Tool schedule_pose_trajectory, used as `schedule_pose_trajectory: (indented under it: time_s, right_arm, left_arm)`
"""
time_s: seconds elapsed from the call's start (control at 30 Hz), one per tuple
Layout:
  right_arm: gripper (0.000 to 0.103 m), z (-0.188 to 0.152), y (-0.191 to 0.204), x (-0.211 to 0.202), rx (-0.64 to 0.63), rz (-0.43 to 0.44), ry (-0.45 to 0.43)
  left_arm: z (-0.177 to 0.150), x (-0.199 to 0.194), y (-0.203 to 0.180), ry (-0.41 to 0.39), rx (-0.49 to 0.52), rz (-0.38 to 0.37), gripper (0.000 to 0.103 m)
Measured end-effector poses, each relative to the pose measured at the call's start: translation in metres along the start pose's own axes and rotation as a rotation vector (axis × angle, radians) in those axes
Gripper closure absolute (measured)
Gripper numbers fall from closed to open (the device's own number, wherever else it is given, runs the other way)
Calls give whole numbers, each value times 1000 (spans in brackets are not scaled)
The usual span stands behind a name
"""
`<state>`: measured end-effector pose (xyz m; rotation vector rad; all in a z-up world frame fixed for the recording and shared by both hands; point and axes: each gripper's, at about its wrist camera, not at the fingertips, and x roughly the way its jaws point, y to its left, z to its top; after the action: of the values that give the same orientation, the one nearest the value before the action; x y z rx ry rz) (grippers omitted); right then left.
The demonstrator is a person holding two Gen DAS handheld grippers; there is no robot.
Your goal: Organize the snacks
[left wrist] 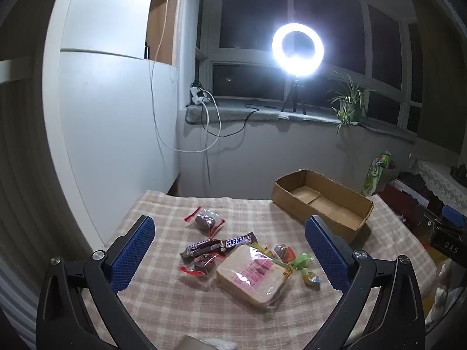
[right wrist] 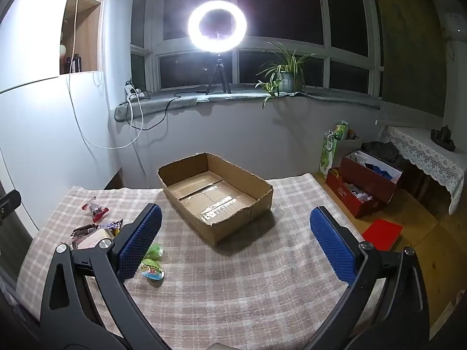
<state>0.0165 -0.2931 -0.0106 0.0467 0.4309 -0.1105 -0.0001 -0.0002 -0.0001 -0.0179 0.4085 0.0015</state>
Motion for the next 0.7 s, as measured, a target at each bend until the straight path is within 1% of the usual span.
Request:
schedule_pose_trajectory:
  time_s: [0.07, 0.1, 0.2, 0.23, 0.27, 0.33, 0.47, 0.7]
  right_arm:
    - [0, 1, 0, 0, 5, -2, -3]
    - [0, 1, 0, -1, 7, -3, -4]
    - [0, 1, 2, -2, 10, -5, -4]
    - [0, 1, 3, -3, 9, -6, -4]
    - [0, -2, 6, -12, 2, 7, -15]
    - [0, 0, 2, -10, 5, 7, -15]
    - [0, 1, 7, -9, -7, -2, -18]
    - [0, 0, 4, -8, -8, 0, -21]
  left_arm:
    - [-1, -2, -2, 4, 2, -7, 1]
    - [0, 2, 2, 53, -57, -11, 1]
    - [2, 4, 4, 50, -65, -9, 1]
    - [0, -2, 2, 24, -50, -5, 1]
    - [0, -2, 4, 24, -51, -4, 1]
    - [0, -1, 4, 27, -45, -9, 1]
    - [4, -3, 3, 27, -47, -9, 1]
    - [0, 0, 3, 21, -51, -10, 1]
